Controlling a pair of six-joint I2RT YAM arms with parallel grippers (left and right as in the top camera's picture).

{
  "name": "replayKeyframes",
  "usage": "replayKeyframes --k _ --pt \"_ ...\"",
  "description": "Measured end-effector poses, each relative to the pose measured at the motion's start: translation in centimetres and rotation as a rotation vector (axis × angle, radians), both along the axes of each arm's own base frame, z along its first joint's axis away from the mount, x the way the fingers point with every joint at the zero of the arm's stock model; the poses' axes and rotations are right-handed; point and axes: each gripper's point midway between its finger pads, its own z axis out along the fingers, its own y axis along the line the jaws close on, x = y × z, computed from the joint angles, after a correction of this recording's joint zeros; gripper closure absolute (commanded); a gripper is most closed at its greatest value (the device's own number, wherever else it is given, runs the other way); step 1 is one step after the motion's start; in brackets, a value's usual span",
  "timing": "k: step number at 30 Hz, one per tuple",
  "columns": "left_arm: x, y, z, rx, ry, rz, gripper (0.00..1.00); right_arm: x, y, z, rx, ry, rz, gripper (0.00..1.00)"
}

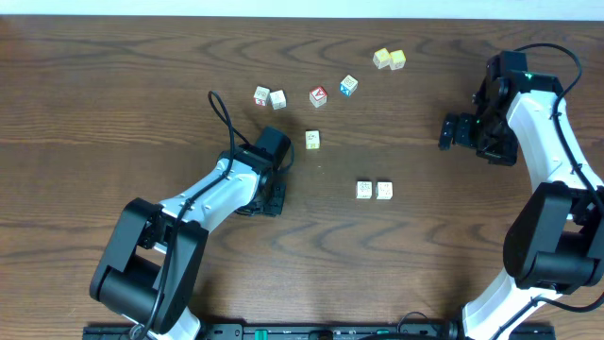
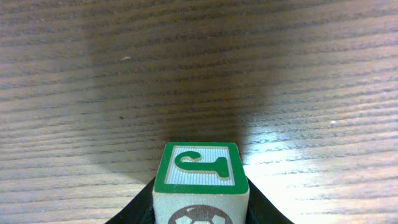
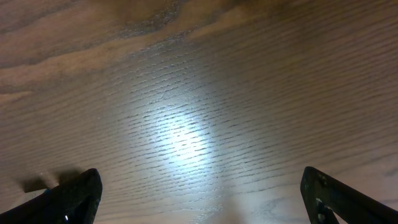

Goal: Lift 4 blocks
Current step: 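Carry the soccer-ball block with the left gripper toward the 8 blocks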

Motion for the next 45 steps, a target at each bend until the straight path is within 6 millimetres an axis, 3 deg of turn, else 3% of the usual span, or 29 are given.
replayKeyframes --k 10,27,32,38,45 --pt "-0.3 -1.3 0.5 -0.078 0.017 0.016 0.67 0.0 0.0 0.0 0.000 0.000 0.000 0.01" --pt "2.1 -7.0 2.1 -0.371 -0.033 0.121 0.67 0.0 0.0 0.0 0.000 0.000 0.000 0.01" --pt "2.5 -9.6 2.8 -0.426 -0.077 0.093 0.67 0.0 0.0 0.0 0.000 0.000 0.000 0.01" --pt "2.0 -12.1 3.2 -0.433 -0.117 0.098 0.67 0.0 0.0 0.0 0.000 0.000 0.000 0.01" --pt "2.1 -13.7 3.4 -0.417 -0.185 0.098 0.66 0.0 0.0 0.0 0.000 0.000 0.000 0.01"
